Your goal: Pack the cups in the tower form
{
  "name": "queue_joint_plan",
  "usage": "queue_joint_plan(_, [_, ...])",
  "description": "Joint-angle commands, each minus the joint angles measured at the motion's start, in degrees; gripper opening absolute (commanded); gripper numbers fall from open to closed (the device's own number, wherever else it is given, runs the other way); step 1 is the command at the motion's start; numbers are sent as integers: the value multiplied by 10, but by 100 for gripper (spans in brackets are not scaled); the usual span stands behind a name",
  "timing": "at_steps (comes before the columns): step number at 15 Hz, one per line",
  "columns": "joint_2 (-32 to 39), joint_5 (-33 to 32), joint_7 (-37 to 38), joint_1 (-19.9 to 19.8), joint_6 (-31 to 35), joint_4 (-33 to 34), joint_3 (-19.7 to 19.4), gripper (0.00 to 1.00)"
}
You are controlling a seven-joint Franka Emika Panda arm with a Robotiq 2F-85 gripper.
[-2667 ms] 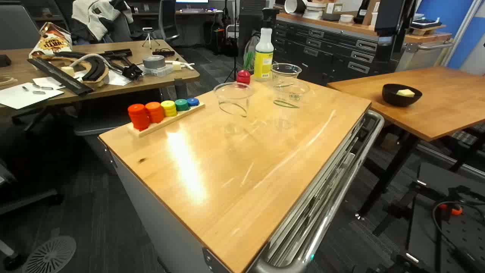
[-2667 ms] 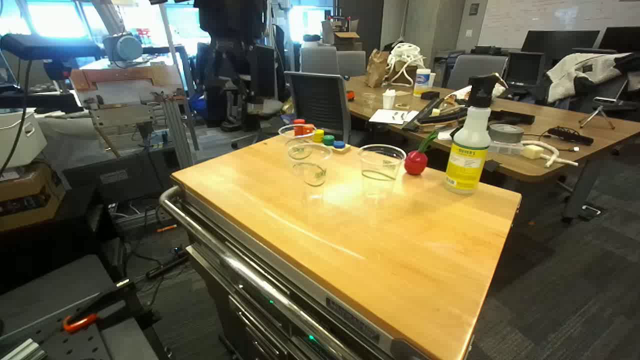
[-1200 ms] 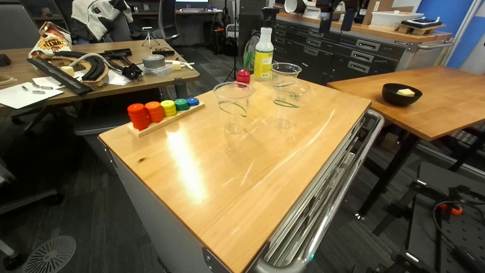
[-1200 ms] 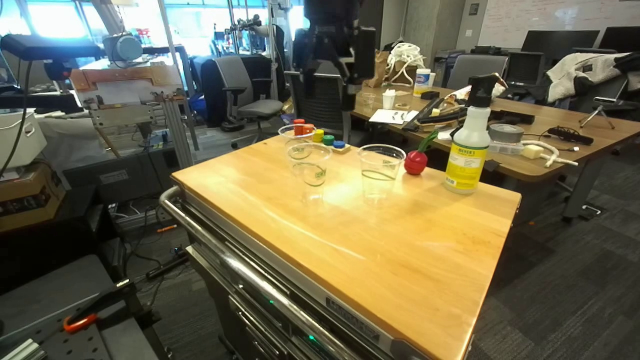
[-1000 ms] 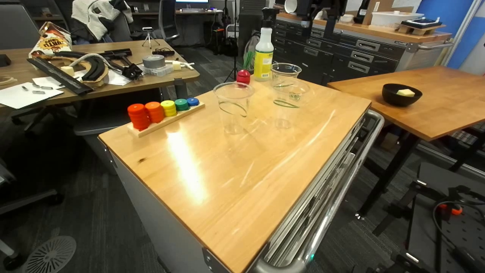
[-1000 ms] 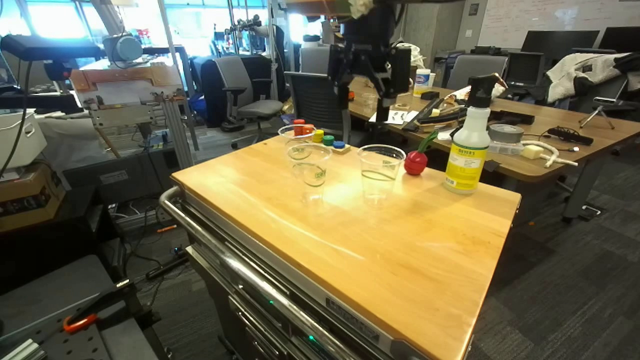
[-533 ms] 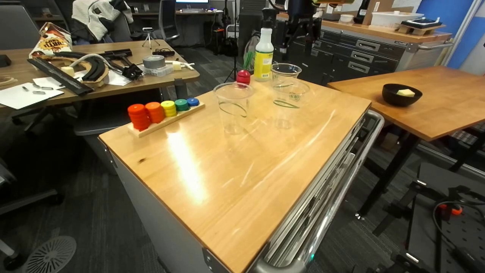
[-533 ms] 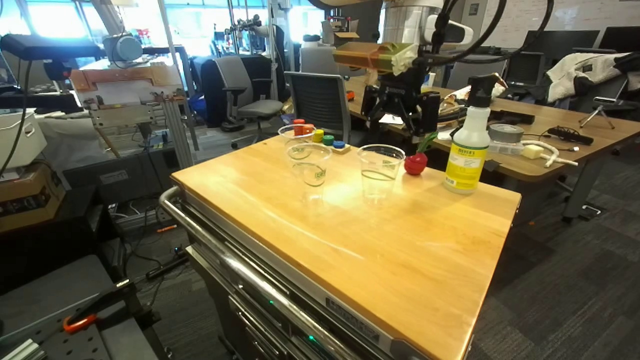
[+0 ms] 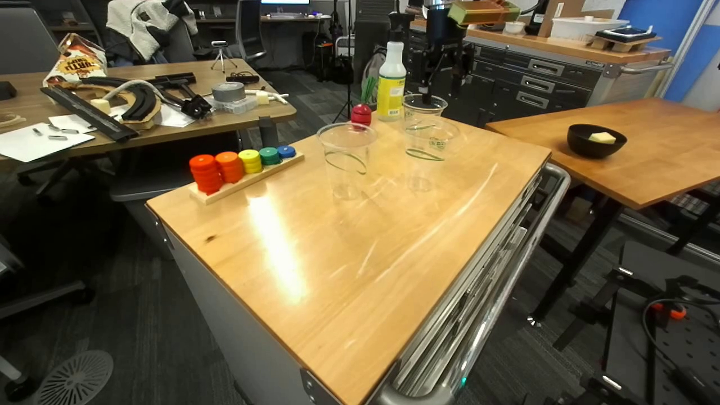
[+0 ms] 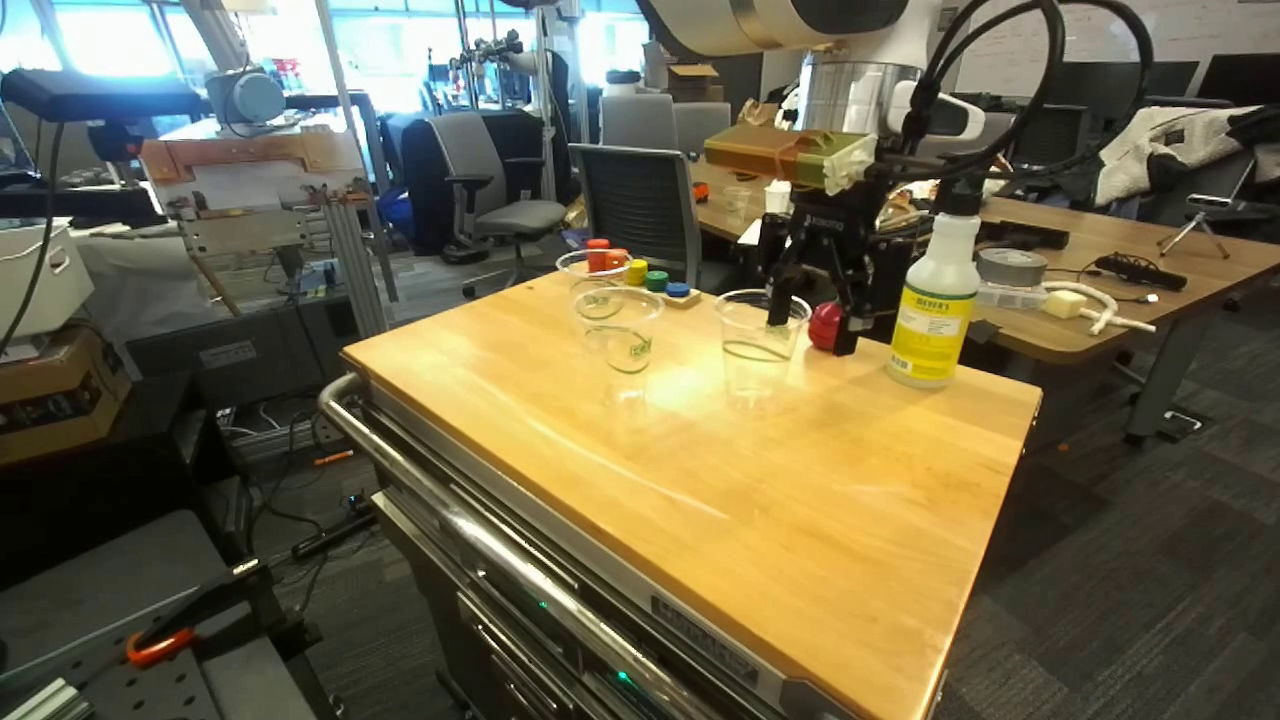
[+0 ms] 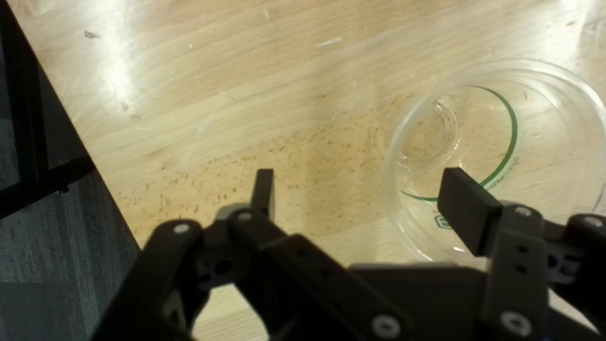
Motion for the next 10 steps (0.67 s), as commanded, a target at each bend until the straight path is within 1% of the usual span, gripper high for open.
queue_joint_plan(1, [25,19,-14,-11,-39,39,8,54])
queue_joint_plan(3, [24,27,-14,-12,-44,39,10,38])
queue_joint_plan(5, [18,28,-17,-11,-50,39,11,23])
queue_joint_plan(7, [13,43,-21,-15,-64,44,15,8])
queue_joint_plan(8, [12,55,-25,-19,-67,48,18,4])
queue_joint_plan(10, [12,78,-30,-25,-73,56,21,0])
